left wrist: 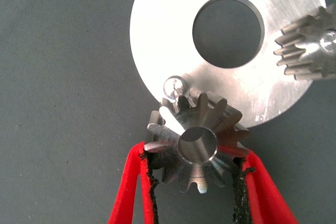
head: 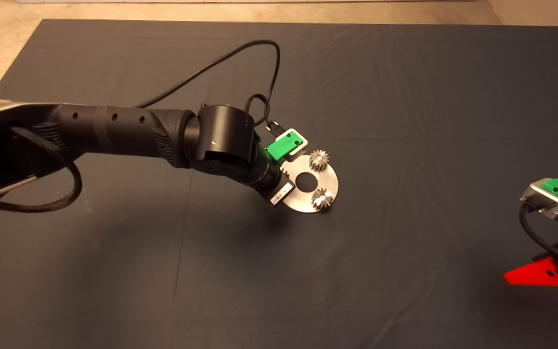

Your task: Install three planetary gears onto the carrier pins

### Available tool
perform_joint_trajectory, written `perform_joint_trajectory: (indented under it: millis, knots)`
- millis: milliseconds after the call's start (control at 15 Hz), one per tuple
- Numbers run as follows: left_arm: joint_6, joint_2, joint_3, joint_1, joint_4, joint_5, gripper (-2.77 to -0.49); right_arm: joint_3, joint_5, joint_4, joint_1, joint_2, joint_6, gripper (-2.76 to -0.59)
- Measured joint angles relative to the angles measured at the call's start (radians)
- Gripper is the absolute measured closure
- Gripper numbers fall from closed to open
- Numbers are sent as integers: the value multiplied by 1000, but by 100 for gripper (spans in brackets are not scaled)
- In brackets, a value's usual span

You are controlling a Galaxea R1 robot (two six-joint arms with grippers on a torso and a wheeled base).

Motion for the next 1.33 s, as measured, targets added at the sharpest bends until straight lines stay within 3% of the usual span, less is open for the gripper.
perform_joint_trajectory:
  millis: [400, 667, 1067, 1333]
  knots:
    - [25, 25, -39, 0, 0, -13, -59, 0, 0, 0, 0, -5, 0, -176]
    - [26, 25, -57, 0, 0, -48, -59, 0, 0, 0, 0, -14, 0, -176]
    - [43, 25, -71, 23, 0, -55, -59, 0, 0, 0, 0, -14, 0, -176]
    - [44, 25, -76, 23, 0, -61, -59, 0, 0, 0, 0, -14, 0, -176]
